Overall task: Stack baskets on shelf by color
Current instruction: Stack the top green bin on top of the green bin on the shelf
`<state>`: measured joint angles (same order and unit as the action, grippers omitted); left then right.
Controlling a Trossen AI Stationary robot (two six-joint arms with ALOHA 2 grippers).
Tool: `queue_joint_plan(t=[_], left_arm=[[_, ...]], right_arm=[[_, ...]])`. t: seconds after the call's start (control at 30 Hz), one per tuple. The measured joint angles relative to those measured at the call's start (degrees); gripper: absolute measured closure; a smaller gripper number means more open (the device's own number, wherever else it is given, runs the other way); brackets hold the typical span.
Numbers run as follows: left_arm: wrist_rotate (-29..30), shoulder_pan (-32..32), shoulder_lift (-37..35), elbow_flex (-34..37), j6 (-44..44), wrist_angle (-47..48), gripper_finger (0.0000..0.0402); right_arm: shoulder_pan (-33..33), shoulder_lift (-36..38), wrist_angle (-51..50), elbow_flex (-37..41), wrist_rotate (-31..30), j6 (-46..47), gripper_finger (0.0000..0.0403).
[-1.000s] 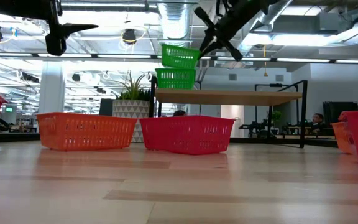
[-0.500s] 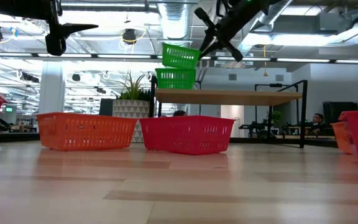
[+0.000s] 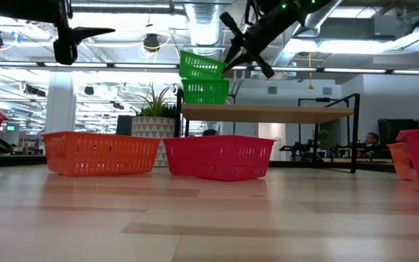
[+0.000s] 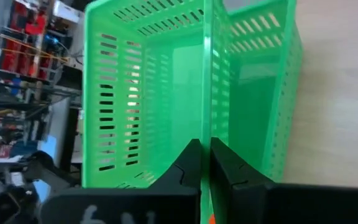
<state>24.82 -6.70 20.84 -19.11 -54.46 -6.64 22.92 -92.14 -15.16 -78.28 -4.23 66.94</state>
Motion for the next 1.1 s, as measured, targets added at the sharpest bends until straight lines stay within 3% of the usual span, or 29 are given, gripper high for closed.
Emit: queue_joint_plan(t=[1.1], left_arm=[[0.0,0.0,0.0,0.0,0.1,-0.2,0.0162]], right_arm=[[0.5,1.4,-6.2,0.0,-0.3,-2.5,0.0378]])
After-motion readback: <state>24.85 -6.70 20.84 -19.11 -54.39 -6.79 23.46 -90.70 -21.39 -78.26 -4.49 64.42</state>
